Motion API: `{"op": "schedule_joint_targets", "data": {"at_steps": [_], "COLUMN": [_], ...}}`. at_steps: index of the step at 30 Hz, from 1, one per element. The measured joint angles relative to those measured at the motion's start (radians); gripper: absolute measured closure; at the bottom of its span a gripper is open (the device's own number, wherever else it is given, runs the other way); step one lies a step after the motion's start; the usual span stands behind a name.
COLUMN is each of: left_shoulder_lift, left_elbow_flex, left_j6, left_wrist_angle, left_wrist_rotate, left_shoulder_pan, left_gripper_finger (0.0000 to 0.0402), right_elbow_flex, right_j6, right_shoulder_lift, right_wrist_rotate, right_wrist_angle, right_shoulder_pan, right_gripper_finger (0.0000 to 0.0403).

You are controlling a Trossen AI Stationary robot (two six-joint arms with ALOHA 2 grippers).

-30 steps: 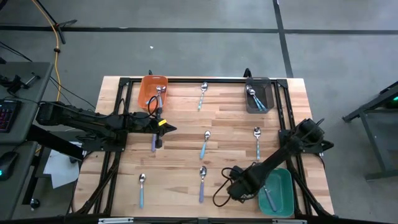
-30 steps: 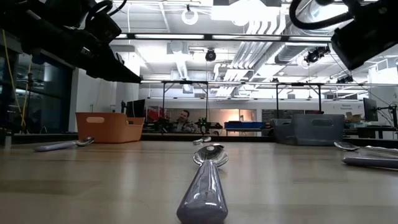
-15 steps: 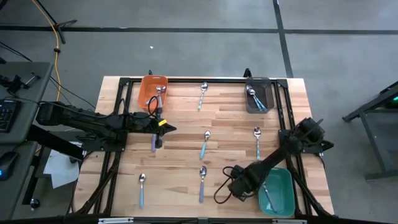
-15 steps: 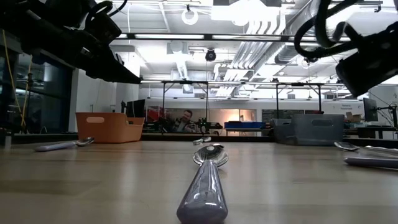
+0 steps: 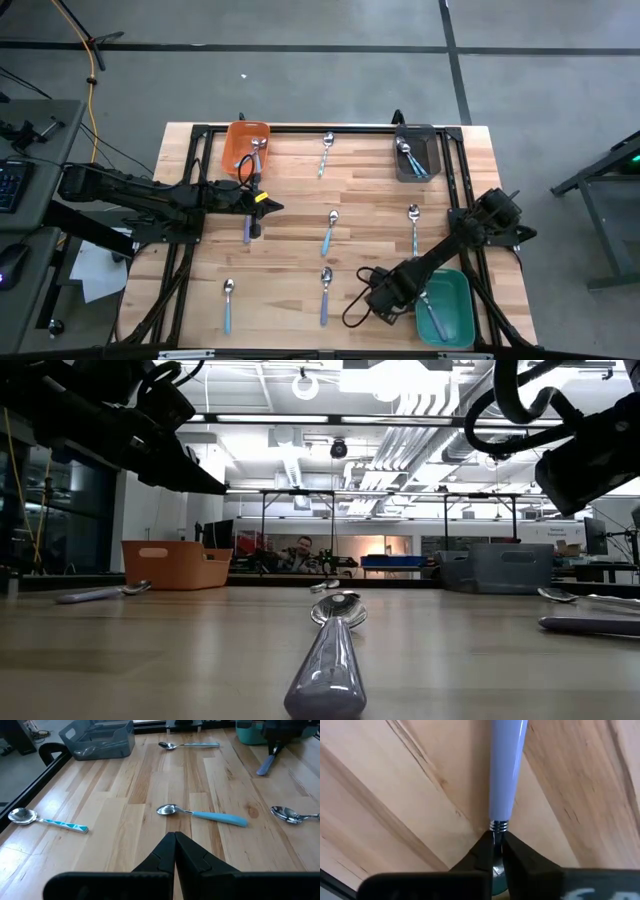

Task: Sort silverware by color (type)
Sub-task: Put the purple spoon into the green bin

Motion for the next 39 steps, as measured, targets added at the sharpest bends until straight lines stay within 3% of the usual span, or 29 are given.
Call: {"op": "schedule_joint_targets", "data": {"at_steps": [7,15,23,29,39], "left_shoulder_lift": [0.0,0.0,0.0,0.0,0.0], "left_elbow_flex": [0.0,0.0,0.0,0.0,0.0], "left_j6": [0.0,0.001,0.003,0.002,-0.001], "left_wrist_angle": [0.0,0.0,0.0,0.0,0.0], "left_wrist_rotate": [0.0,0.0,0.0,0.0,0.0], "left_shoulder_pan": [0.0,0.0,0.0,0.0,0.0], "left_gripper_finger": [0.0401,0.0401,0.0401,0.0401,0.0401], "right_elbow_flex": [0.079,0.145,0.311,0.433,0.359], "right_j6": [-0.05,-0.076,-0.024,0.171,0.425], "right_shoulder_lift": [0.008,0.007,0.005,0.002,0.0], "right_wrist_rotate": [0.07,0.082,0.061,-0.03,-0.242], "right_wrist_angle": [-0.033,-0.079,-0.325,-0.552,-0.591], "right_shoulder_pan": [0.0,0.0,0.027,0.094,0.194], "right_gripper_finger": [0.0399,0.0402,0.0402,0.0403,0.0403]}}
